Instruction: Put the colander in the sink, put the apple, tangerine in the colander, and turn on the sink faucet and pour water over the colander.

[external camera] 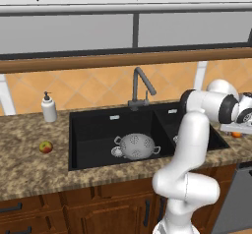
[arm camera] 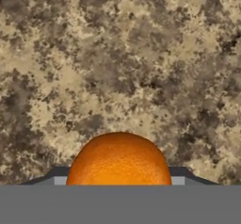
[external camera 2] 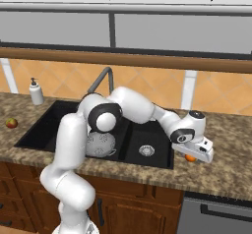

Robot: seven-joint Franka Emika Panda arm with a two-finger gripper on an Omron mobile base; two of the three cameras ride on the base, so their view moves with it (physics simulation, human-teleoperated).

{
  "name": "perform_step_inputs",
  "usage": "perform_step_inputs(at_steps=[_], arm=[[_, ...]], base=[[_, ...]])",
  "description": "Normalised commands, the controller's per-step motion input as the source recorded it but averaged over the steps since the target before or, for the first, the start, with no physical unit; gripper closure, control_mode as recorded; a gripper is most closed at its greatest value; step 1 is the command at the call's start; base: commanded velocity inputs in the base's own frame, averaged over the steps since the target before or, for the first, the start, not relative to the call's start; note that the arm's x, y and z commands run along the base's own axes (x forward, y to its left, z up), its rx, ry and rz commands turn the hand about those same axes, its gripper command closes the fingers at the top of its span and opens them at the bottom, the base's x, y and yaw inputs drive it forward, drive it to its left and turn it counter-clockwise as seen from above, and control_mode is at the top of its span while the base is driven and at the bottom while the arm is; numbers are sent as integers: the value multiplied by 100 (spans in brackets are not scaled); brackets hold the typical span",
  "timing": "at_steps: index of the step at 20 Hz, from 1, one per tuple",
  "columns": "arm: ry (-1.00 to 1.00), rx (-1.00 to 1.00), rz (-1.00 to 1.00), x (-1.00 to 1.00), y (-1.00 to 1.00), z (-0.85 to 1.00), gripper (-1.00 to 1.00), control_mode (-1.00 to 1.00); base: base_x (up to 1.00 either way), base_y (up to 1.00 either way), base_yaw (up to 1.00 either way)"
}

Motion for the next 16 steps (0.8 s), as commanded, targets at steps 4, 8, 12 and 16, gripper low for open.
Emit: perform_step_inputs(at_steps=[4,8,12,16], arm=[[-6,0,-1,0,17,17,100,-100],[0,0,0,-34,48,32,100,-100],[0,-1,-2,-76,71,22,100,-100],[-2,-2,-4,-94,72,28,100,-100]], base=[[0,0,0],[0,0,0],[0,0,0],[0,0,0]])
